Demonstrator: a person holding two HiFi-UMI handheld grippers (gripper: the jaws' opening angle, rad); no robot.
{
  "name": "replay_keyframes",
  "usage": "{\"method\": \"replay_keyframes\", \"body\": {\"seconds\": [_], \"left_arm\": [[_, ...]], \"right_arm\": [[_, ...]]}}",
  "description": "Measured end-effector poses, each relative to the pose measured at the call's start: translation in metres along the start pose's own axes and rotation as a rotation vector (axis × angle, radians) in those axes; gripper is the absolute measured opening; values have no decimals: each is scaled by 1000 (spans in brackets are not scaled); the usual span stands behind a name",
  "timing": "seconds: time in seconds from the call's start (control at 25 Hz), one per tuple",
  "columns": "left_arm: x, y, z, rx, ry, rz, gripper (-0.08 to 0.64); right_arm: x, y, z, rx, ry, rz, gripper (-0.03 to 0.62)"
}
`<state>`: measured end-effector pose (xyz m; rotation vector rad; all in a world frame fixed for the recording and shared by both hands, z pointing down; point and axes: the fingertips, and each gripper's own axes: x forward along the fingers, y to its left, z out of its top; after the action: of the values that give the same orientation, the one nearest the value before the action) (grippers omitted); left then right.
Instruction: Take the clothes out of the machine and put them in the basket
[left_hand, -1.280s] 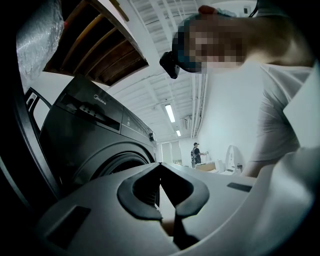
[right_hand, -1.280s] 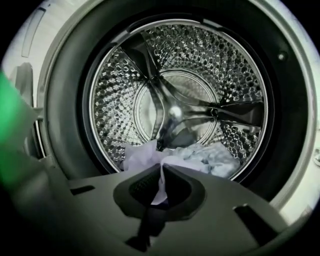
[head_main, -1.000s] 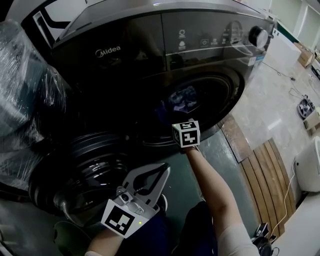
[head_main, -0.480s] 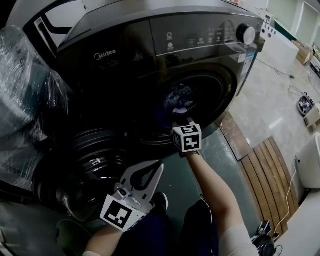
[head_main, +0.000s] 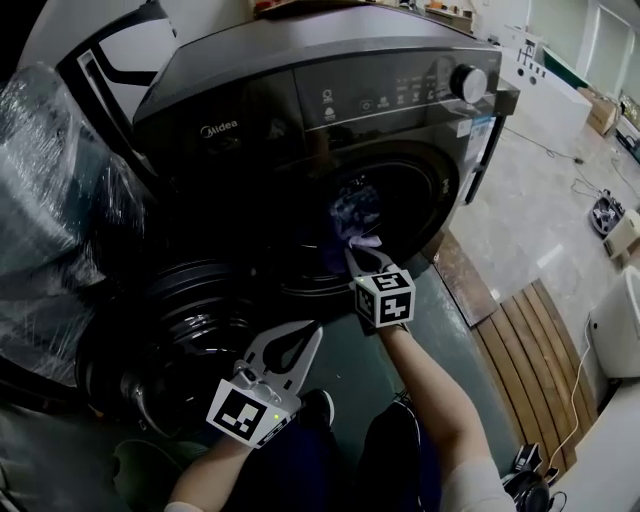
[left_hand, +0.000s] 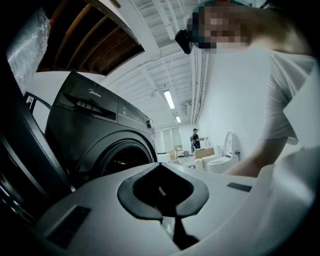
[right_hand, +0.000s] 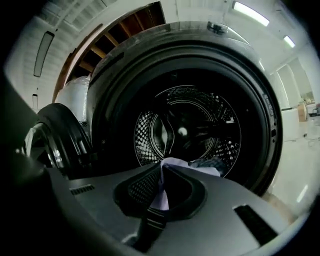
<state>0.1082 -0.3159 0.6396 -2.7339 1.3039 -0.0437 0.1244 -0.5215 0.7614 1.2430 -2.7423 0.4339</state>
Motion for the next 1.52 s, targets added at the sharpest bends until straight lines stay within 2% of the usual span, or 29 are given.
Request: {"method": "replay_keyframes", "body": {"seconds": [0.16, 0.28, 0.4, 0.64, 0.88, 1.08, 1.32, 1.52], "left_arm": [[4, -4, -3, 28, 45, 4, 17], [4, 4, -3, 42, 25, 36, 17], [2, 10, -6, 25, 35, 57, 17], [1, 12, -11, -5, 55, 50, 17], [5, 4, -6, 15, 34, 9, 17], [9, 5, -7, 29, 40, 22, 17], [4, 10, -5, 6, 29, 49, 17], [0, 11, 0, 27, 19, 58, 17]], "right_arm": [[-17, 3, 2, 0, -6, 13, 17], [-32, 4, 8, 15, -18, 18, 17], [-44, 3, 13, 51, -31, 26, 17], [-67, 12, 18, 129, -69, 48, 17], [-93, 20, 36, 180, -120, 76, 17], [-118, 20, 47, 230, -163, 88, 17], [-147, 30, 51, 218, -204, 93, 15], [-172, 43, 54, 219, -250, 98, 15]]}}
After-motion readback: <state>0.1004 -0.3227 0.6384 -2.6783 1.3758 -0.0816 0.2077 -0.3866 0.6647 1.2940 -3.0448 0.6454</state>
